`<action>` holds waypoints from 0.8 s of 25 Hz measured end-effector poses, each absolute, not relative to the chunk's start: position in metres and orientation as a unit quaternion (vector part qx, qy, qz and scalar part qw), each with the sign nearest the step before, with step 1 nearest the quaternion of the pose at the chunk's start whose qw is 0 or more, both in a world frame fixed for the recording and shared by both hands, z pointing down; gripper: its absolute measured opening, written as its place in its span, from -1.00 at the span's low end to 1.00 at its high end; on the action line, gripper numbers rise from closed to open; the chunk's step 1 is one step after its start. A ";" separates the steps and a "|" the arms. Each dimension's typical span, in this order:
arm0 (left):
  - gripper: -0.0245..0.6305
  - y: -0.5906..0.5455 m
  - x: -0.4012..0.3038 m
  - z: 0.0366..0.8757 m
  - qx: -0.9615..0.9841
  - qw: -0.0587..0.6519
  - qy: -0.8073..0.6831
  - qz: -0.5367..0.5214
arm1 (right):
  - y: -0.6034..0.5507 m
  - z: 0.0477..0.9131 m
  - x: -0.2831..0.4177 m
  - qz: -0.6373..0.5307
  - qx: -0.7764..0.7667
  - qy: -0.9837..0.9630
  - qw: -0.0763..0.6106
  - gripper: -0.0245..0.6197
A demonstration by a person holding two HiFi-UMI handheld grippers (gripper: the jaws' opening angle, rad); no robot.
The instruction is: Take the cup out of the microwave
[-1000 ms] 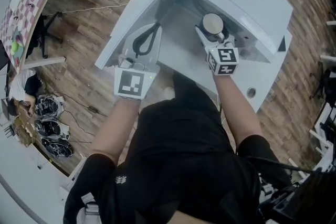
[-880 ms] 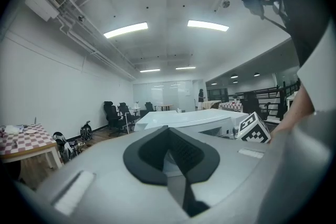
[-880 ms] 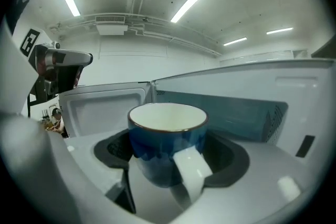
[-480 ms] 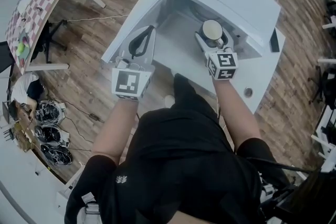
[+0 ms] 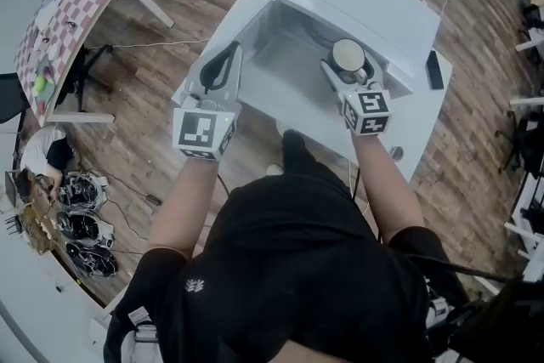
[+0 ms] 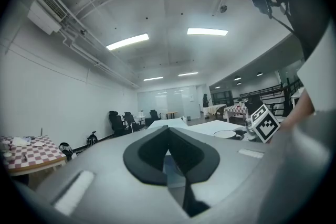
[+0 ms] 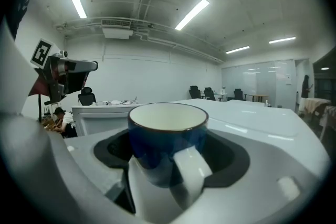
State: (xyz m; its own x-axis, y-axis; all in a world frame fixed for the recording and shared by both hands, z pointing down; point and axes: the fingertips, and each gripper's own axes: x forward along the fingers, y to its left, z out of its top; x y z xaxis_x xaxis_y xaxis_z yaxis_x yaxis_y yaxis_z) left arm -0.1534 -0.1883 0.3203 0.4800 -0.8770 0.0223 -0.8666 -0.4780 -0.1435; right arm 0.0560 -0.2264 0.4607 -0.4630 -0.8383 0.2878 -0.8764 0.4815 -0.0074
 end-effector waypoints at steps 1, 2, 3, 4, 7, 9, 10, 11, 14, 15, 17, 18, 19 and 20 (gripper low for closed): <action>-0.92 -0.189 -0.154 0.317 -0.858 0.057 0.508 -0.044 | -0.226 0.456 0.058 0.077 0.503 -0.852 0.122 0.30; -0.92 -0.189 -0.155 0.313 -0.858 0.058 0.508 -0.042 | -0.226 0.452 0.061 0.076 0.504 -0.852 0.121 0.30; -0.92 -0.190 -0.155 0.311 -0.859 0.059 0.507 -0.040 | -0.226 0.449 0.063 0.076 0.505 -0.851 0.120 0.30; -0.92 -0.190 -0.155 0.308 -0.859 0.061 0.507 -0.039 | -0.226 0.445 0.066 0.076 0.506 -0.851 0.119 0.30; -0.92 -0.191 -0.155 0.301 -0.860 0.066 0.504 -0.038 | -0.227 0.432 0.071 0.072 0.510 -0.850 0.114 0.30; -0.92 -0.191 -0.156 0.298 -0.861 0.067 0.502 -0.037 | -0.226 0.422 0.074 0.063 0.513 -0.849 0.113 0.30; -0.92 -0.191 -0.156 0.297 -0.862 0.068 0.501 -0.037 | -0.226 0.417 0.076 0.058 0.515 -0.848 0.113 0.30; -0.92 -0.191 -0.157 0.295 -0.862 0.068 0.501 -0.037 | -0.226 0.412 0.077 0.056 0.516 -0.847 0.112 0.30; -0.92 -0.194 -0.158 0.290 -0.862 0.070 0.501 -0.037 | -0.230 0.399 0.085 0.053 0.518 -0.847 0.108 0.30; -0.92 -0.196 -0.157 0.289 -0.862 0.071 0.501 -0.037 | -0.232 0.396 0.087 0.051 0.520 -0.846 0.107 0.30; -0.92 -0.200 -0.155 0.286 -0.862 0.073 0.500 -0.039 | -0.234 0.392 0.092 0.050 0.522 -0.845 0.106 0.30; -0.92 -0.202 -0.154 0.284 -0.863 0.075 0.498 -0.039 | -0.235 0.390 0.093 0.050 0.524 -0.844 0.106 0.30; -0.92 -0.203 -0.154 0.281 -0.864 0.077 0.497 -0.039 | -0.236 0.387 0.095 0.050 0.525 -0.843 0.106 0.30; -0.92 -0.205 -0.154 0.279 -0.864 0.078 0.496 -0.038 | -0.236 0.384 0.096 0.051 0.526 -0.843 0.105 0.30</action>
State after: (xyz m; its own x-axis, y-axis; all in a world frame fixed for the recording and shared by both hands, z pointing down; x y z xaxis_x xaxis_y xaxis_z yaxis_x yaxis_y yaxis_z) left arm -0.1538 -0.2048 0.2788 0.5057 -0.8626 -0.0123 -0.8508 -0.4964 -0.1725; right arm 0.0956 -0.2362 0.3841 -0.4256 -0.8753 0.2298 -0.8965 0.4424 0.0249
